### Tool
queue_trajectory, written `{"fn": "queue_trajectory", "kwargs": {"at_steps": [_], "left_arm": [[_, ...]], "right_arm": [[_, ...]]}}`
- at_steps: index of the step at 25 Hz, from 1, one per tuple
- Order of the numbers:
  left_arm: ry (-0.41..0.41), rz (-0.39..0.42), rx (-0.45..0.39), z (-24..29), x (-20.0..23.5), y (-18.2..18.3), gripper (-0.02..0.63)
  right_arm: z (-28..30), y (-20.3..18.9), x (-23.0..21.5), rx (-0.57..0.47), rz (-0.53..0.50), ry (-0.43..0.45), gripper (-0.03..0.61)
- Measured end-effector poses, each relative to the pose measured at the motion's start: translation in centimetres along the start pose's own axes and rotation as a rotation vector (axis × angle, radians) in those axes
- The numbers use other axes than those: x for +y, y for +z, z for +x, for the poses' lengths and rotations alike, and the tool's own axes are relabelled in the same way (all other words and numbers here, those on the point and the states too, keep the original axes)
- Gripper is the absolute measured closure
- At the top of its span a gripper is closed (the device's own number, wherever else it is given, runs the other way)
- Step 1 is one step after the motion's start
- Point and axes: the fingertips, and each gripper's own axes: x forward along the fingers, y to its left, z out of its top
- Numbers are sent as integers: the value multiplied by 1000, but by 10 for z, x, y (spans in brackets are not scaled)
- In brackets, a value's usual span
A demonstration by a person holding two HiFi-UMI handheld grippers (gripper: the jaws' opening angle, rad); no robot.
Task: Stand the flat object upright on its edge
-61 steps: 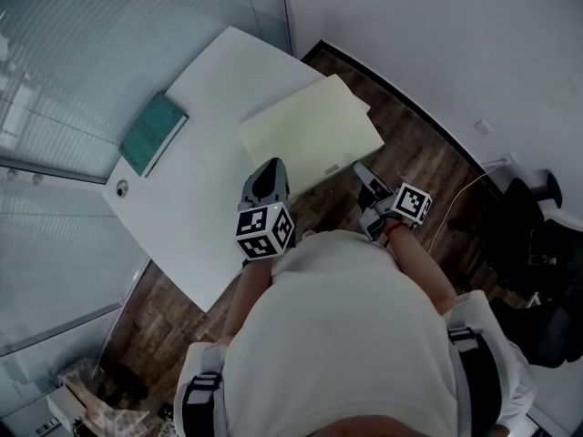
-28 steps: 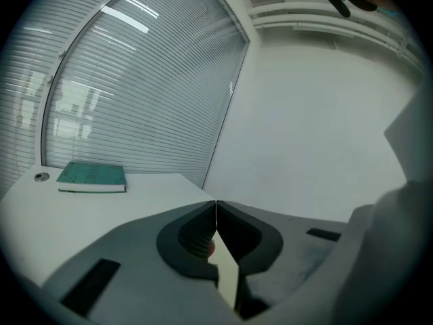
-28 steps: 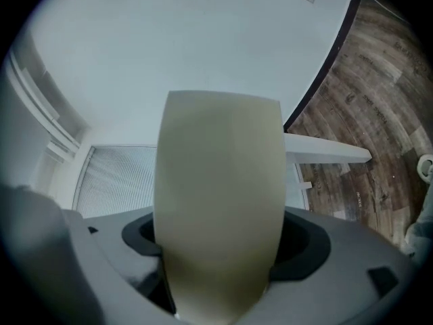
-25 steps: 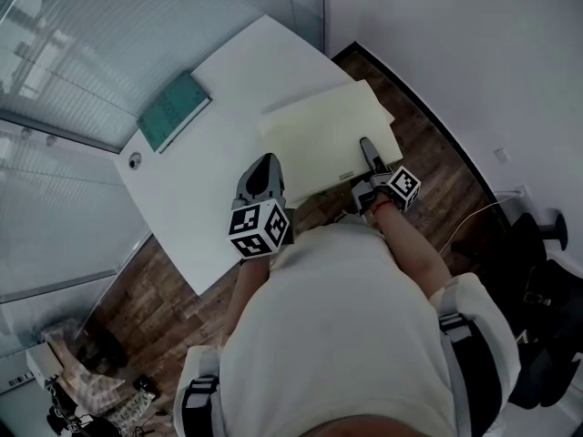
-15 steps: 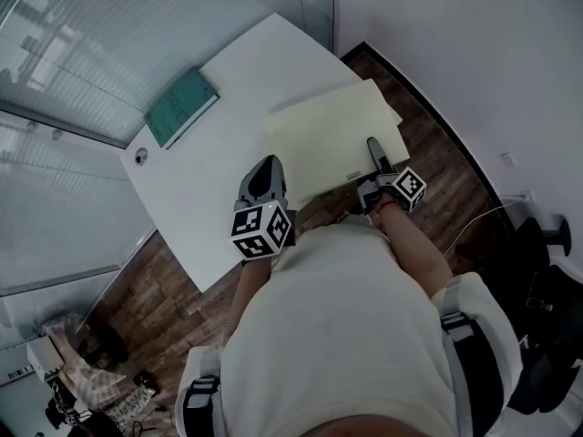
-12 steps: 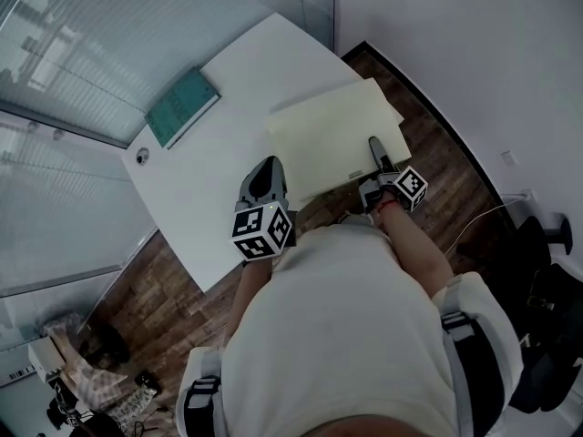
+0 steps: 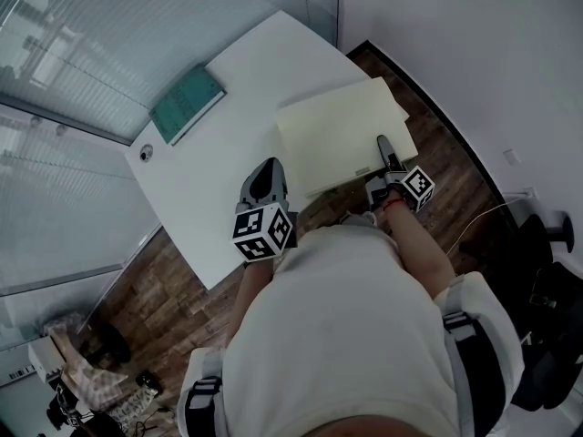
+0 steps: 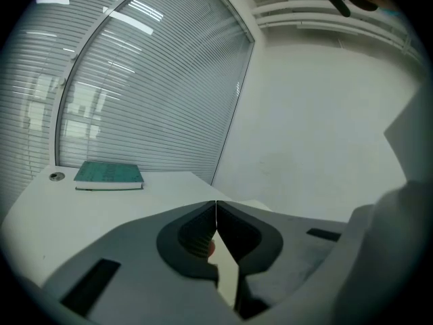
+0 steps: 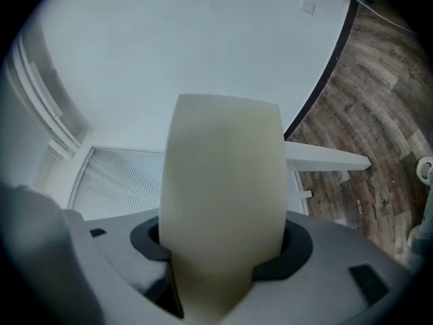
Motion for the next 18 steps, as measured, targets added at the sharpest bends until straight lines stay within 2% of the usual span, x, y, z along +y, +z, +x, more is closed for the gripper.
{"fn": "queue_trajectory", "kwargs": {"at_steps": [6, 12, 18], "left_arm": [[-7, -1, -1, -5, 0, -1, 592], [-8, -4, -5, -8, 3, 0, 592], [0, -11, -12, -13, 6, -1, 592]], "right_arm": [[-5, 0, 10, -5, -15, 17, 295], [-7, 0, 18, -4, -43, -2, 314], [-2, 1, 39, 11, -131, -7, 321]]}}
